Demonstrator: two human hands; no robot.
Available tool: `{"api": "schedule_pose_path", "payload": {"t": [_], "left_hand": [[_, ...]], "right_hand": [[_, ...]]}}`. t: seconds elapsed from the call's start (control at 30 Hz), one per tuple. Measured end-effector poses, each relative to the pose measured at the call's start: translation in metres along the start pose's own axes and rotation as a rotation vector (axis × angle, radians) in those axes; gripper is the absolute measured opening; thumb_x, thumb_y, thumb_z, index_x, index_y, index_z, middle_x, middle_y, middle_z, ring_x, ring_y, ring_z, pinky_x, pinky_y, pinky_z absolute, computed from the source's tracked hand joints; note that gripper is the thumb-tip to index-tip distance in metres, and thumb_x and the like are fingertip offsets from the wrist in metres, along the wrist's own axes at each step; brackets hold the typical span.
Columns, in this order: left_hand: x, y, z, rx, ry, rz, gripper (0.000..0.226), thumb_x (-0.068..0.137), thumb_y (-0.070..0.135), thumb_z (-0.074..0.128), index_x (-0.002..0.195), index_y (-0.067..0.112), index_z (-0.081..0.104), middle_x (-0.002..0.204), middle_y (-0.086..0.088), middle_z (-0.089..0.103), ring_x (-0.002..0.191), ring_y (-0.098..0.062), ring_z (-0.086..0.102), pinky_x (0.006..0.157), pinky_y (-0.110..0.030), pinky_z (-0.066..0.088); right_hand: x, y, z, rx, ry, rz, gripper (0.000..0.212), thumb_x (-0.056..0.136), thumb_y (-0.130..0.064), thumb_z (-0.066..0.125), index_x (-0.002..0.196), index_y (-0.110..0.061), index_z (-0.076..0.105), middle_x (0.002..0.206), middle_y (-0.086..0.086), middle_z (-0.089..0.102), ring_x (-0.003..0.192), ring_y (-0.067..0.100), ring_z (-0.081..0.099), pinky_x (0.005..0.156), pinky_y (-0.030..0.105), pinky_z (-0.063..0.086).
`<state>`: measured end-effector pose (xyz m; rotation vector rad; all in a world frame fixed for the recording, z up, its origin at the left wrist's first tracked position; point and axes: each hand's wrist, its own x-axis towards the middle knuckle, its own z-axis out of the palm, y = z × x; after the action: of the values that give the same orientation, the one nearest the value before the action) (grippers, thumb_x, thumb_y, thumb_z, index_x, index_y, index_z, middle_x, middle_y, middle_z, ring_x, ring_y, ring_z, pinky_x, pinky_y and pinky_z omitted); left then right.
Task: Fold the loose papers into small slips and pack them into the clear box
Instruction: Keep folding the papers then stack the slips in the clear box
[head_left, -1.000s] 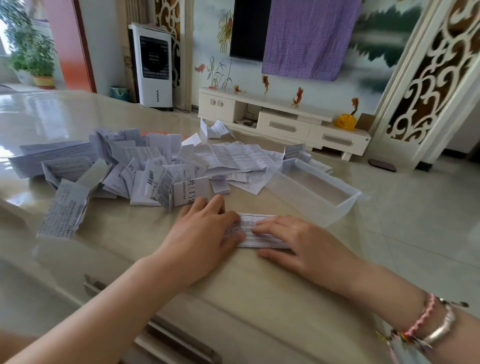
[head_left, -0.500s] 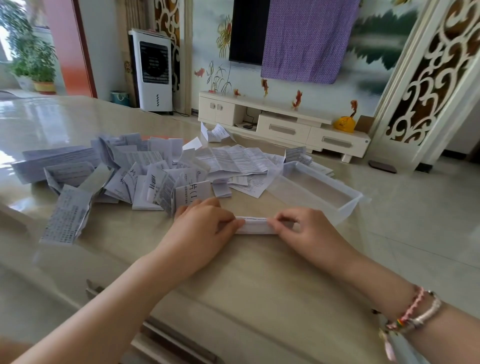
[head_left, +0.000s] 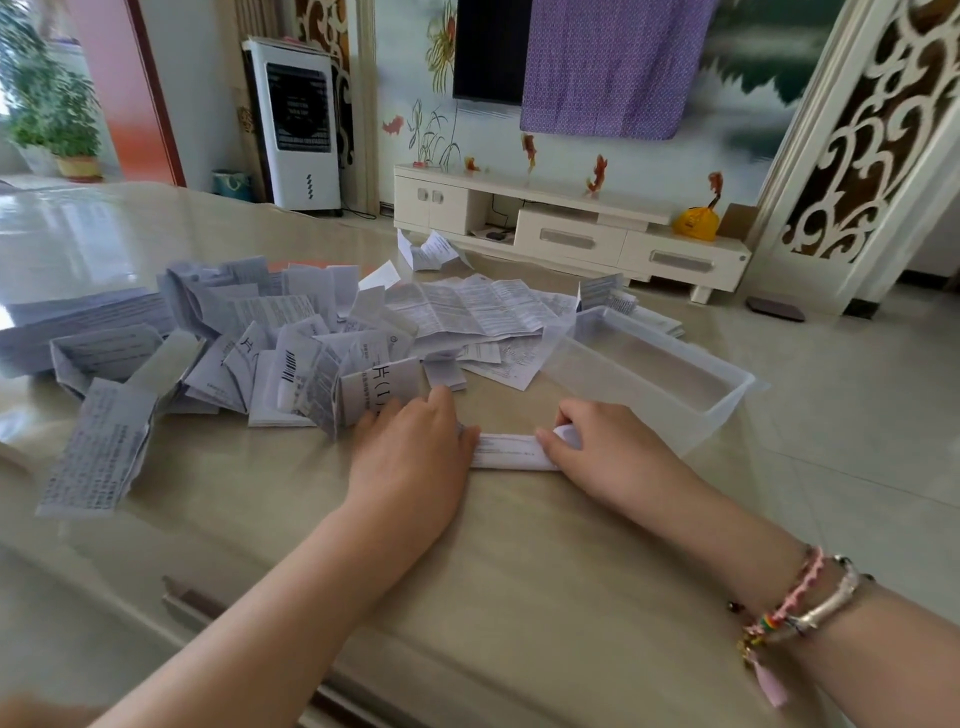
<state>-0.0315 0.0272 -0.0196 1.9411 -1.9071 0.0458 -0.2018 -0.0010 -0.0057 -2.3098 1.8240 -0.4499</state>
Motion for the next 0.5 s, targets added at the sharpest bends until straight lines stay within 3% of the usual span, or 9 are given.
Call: {"api": "schedule_pose_path", "payload": {"t": [0.2,0.33,0.5], "left_hand": [[-0.0004,0.0036,0.0026,0.063,-0.014,-0.006,0.019,0.102,0.036,0.029,0.092,0.021,0.029,0.114,-0.003,0.059,0.113,-0.026,0.048,0.088,-0.036,0.033],[-0.0001,0.0036,0.0014,0.081,-0.042,-0.008,0.017,0.102,0.034,0.028,0.093,0.02,0.029,0.115,-0.003,0.058,0.114,-0.026,0.047,0.088,-0.036,0.033],[0.0015,0.0045,0.0018,0.101,-0.046,-0.011,0.016,0.102,0.033,0.028,0.093,0.02,0.028,0.117,-0.004,0.059,0.115,-0.027,0.048,0.088,-0.036,0.033]], "right_hand": [[0.0005,-0.0003,0.0027,-0.103,0.007,-0.036,0.03,0.1,-0.039,0.039,0.1,-0.013,0.054,0.105,0.006,0.063,0.101,0.027,0.055,0.068,0.031,0.034],[0.0018,-0.0007,0.0039,-0.128,-0.012,-0.048,0.026,0.101,-0.039,0.037,0.093,-0.017,0.048,0.107,0.007,0.063,0.103,0.029,0.054,0.069,0.03,0.032],[0.0029,-0.0027,0.0029,-0.173,-0.022,-0.041,0.032,0.102,-0.038,0.036,0.102,-0.011,0.053,0.108,0.011,0.062,0.104,0.031,0.054,0.073,0.033,0.036]]}}
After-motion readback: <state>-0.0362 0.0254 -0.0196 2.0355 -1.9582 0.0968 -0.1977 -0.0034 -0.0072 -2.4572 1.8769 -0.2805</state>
